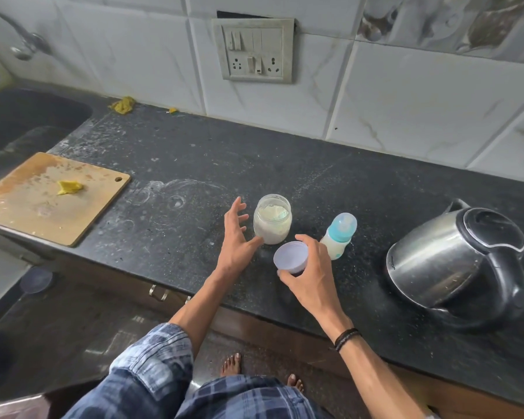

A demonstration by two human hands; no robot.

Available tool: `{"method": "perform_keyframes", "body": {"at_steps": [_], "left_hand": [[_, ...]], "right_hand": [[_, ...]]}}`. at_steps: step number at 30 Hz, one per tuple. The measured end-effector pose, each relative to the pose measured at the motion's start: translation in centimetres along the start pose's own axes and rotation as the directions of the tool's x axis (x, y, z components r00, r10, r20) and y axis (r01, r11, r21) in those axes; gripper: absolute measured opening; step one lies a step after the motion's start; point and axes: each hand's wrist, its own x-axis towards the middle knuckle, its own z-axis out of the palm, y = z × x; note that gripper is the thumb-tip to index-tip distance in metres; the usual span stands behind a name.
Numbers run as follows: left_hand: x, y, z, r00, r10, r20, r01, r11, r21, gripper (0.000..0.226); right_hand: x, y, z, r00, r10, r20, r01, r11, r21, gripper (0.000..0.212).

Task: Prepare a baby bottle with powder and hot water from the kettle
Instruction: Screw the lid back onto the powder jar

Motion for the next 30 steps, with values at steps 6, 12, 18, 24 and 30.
{"method": "perform_keyframes", "body": {"at_steps": [6, 12, 18, 24, 30], "left_hand": [[1.9, -0.1, -0.8, 0.987, -0.044, 0.157, 0.039, 0.999, 0.03, 0.11], [3.2, -0.5, -1.7, 0.958, -0.055, 0.28, 0.016, 0.99, 0.14, 0.12], [3.7, -0.6, -1.4, 0.954, -0.038, 0.298, -0.005, 0.99, 0.141, 0.116], [4.2, -0.2, -0.7, 0.965, -0.006, 0.263, -0.02, 0.995, 0.093, 0.101], [4.4, 0.0, -0.4, 0.963, 0.017, 0.271, -0.036, 0.997, 0.065, 0.082]], "right_hand": [[2.2, -1.5, -1.2, 0.999, 0.01, -0.041, -0.007, 0.998, 0.067, 0.078], [5.3, -3.5, -1.3, 0.998, -0.015, -0.065, 0.021, 0.995, 0.096, 0.08], [8.3, -5.2, -1.4, 0.999, -0.021, -0.035, 0.023, 0.998, 0.053, 0.079], [11.0, -6.3, -1.0, 0.993, -0.017, 0.12, 0.039, 0.983, -0.181, 0.08], [12.3, -6.6, -0.6, 0.978, -0.012, 0.21, 0.082, 0.94, -0.33, 0.078]]}}
